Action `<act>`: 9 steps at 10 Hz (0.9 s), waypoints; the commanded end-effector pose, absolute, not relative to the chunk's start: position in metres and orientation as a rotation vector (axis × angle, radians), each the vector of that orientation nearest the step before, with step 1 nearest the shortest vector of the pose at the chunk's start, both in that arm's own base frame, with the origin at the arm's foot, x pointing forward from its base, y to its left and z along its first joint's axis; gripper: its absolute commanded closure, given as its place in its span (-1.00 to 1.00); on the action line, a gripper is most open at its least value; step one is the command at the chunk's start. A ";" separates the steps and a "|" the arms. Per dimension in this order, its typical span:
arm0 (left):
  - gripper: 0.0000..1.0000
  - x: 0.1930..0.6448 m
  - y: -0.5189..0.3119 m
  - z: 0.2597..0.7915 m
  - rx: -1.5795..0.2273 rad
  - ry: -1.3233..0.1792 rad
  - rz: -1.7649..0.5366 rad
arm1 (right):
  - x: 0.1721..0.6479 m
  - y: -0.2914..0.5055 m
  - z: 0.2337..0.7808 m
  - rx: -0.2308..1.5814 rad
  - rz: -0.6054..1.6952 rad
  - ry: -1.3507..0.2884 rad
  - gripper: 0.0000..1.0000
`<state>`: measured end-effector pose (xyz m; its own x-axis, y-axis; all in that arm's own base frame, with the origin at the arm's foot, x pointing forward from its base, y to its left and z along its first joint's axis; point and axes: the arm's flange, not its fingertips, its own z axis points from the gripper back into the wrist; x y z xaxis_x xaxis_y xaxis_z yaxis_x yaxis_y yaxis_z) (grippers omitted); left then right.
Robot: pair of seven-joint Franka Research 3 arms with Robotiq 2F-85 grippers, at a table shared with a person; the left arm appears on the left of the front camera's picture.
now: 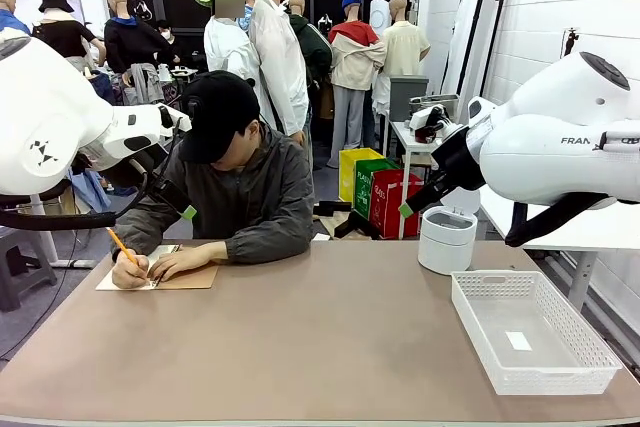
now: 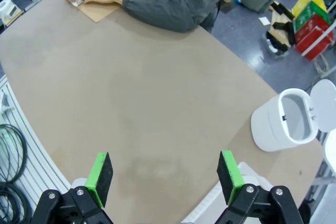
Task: Sort the paper based on its condition.
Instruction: If a person hands you a paper, place it in the Organizing basket , and if it's crumpled, put it in the Trash can.
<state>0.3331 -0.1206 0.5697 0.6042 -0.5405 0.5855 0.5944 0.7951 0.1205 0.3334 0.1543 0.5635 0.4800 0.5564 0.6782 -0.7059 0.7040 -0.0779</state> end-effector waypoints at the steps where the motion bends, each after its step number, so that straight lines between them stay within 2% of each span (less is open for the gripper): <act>1: -1.00 0.333 -0.120 0.570 -0.085 -0.645 -0.657 | 0.334 0.154 0.564 0.229 0.779 -0.738 -1.00; 9: -1.00 0.333 -0.120 0.570 -0.085 -0.645 -0.657 | 0.334 0.154 0.564 0.229 0.779 -0.738 -1.00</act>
<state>0.3331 -0.1206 0.5697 0.6042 -0.5405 0.5855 0.5944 0.7951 0.1205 0.3334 0.1543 0.5635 0.4800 0.5564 0.6782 -0.7059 0.7040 -0.0780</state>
